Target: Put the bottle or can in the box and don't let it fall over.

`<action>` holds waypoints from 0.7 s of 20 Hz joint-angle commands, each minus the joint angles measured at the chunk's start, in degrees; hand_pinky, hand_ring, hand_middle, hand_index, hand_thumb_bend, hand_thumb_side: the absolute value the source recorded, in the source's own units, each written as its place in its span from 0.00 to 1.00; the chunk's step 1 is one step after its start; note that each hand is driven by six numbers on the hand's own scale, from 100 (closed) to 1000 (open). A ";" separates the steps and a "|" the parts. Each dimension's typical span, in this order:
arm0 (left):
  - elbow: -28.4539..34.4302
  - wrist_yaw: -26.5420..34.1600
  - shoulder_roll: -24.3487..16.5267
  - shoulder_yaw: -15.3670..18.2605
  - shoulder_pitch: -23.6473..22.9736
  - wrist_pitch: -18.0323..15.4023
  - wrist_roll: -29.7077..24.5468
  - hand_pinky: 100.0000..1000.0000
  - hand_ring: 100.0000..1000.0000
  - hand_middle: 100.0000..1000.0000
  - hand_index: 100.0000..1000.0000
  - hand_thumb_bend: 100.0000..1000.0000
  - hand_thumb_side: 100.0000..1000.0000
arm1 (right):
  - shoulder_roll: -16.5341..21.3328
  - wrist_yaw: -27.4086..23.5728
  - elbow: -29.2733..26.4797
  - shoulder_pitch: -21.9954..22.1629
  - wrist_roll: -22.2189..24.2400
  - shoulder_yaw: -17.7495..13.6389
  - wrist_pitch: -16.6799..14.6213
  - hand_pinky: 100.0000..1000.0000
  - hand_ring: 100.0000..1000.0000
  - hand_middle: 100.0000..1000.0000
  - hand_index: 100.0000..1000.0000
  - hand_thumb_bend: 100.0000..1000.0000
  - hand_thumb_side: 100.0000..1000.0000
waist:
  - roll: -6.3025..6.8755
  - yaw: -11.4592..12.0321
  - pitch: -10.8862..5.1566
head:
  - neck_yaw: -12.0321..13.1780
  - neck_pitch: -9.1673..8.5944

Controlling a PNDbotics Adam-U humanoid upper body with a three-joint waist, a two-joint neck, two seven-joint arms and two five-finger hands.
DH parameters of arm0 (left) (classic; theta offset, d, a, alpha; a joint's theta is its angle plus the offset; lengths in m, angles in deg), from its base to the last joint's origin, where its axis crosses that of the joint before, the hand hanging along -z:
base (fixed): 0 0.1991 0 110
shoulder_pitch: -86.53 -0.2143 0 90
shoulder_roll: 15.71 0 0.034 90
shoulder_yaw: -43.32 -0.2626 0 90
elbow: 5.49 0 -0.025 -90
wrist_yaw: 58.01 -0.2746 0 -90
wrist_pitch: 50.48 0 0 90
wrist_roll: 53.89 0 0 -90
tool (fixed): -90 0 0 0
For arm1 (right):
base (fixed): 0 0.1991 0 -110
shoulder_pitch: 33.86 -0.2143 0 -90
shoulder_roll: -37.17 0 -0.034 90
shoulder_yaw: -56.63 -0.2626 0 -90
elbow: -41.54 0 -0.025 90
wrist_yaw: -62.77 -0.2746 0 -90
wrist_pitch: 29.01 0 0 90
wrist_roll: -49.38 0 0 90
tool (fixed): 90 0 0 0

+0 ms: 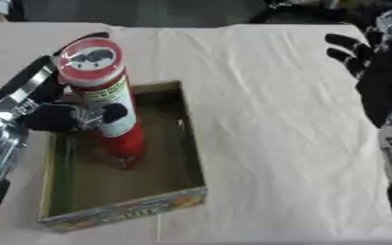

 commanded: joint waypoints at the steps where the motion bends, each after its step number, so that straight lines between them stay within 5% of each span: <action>1: 0.80 -0.15 -1.42 0.91 0.38 -0.02 0.35 0.86 1.00 0.99 0.80 0.60 0.26 | 1.31 -0.46 -1.24 -0.28 0.15 -0.51 0.05 0.87 0.82 0.97 0.99 0.00 0.84 | 0.09 -0.02 -1.31 | 0.02 -0.86; 14: 5.89 6.58 -6.69 4.82 -4.80 1.57 2.84 0.83 1.00 0.98 0.79 0.54 0.28 | 1.85 -0.76 -1.24 0.55 0.04 -0.76 0.02 0.87 0.82 0.97 0.98 0.00 0.83 | 0.61 0.68 -2.54 | -0.59 0.04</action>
